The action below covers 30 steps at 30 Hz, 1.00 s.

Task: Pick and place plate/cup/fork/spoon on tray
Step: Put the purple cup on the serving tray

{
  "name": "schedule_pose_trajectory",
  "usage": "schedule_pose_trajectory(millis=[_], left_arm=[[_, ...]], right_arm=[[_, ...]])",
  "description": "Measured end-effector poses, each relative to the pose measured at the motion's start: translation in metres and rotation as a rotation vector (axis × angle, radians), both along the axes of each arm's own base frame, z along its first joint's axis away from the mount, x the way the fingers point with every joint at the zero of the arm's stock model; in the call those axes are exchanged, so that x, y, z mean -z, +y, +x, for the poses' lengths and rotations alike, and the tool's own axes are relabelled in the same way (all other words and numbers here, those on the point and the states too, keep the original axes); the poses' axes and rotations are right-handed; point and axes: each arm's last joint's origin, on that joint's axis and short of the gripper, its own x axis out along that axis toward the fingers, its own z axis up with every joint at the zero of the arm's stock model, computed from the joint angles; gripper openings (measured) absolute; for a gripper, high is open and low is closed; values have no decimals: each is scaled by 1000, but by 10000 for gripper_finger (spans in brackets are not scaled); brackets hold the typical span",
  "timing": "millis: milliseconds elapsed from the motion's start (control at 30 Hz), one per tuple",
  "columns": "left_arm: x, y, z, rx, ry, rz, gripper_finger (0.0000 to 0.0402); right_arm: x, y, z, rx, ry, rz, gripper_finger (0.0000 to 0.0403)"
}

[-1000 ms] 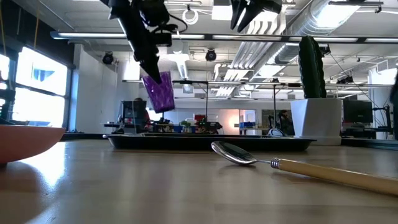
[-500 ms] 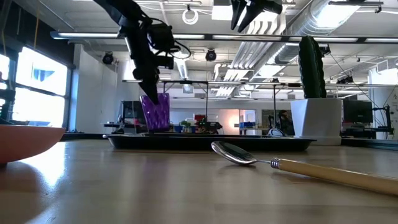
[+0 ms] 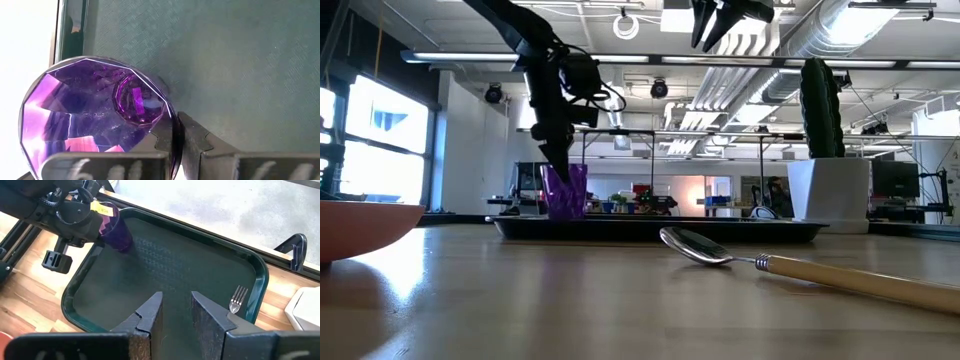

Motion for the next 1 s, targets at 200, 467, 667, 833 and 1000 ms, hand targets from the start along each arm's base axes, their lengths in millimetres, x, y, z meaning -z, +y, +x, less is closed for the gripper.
schedule_pose_trajectory(millis=[200,467,667,833,1000], left_arm=[[0,0,0,2,0,-1,20],[0,0,1,35,0,13,48],[-1,0,2,35,-6,18,74],[-2,2,4,9,-39,35,82],[-2,2,4,8,-39,35,68]], right_arm=[[0,0,0,-1,1,-1,91],[0,0,0,-2,1,-1,91],[0,0,0,-8,-1,10,91],[0,0,0,-9,-1,10,91],[0,0,0,-14,3,7,91]])
